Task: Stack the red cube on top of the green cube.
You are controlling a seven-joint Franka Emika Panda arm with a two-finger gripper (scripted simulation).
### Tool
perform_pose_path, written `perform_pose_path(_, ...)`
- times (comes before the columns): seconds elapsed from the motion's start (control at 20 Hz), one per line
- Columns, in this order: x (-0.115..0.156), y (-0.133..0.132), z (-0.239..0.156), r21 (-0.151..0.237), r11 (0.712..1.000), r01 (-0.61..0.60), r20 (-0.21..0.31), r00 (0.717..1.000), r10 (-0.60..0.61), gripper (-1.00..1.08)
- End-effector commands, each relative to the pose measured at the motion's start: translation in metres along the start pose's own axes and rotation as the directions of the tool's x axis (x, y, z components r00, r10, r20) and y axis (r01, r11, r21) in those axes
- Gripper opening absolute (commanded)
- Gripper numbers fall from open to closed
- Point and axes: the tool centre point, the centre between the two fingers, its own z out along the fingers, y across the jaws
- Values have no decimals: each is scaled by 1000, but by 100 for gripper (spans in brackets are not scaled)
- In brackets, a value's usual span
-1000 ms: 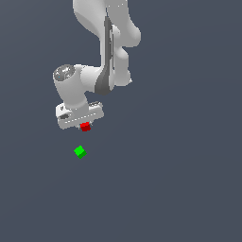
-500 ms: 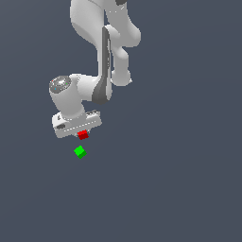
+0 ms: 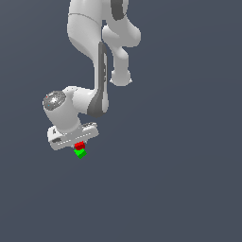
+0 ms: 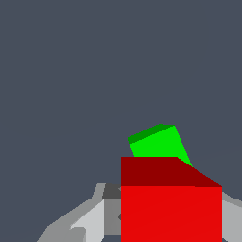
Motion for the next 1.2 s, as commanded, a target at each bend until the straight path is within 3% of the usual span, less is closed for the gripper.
perform_pose_path(0.0,7,6,3,-1,1000,0,-1,1000,0,-100)
perform_pose_path(0.65,17,14,9,-1,1000,0,-1,1000,0,-100)
perform_pose_path(0.7,17,14,9,-1,1000,0,-1,1000,0,100)
perform_pose_path(1.15,17,14,9,-1,1000,0,-1,1000,0,100)
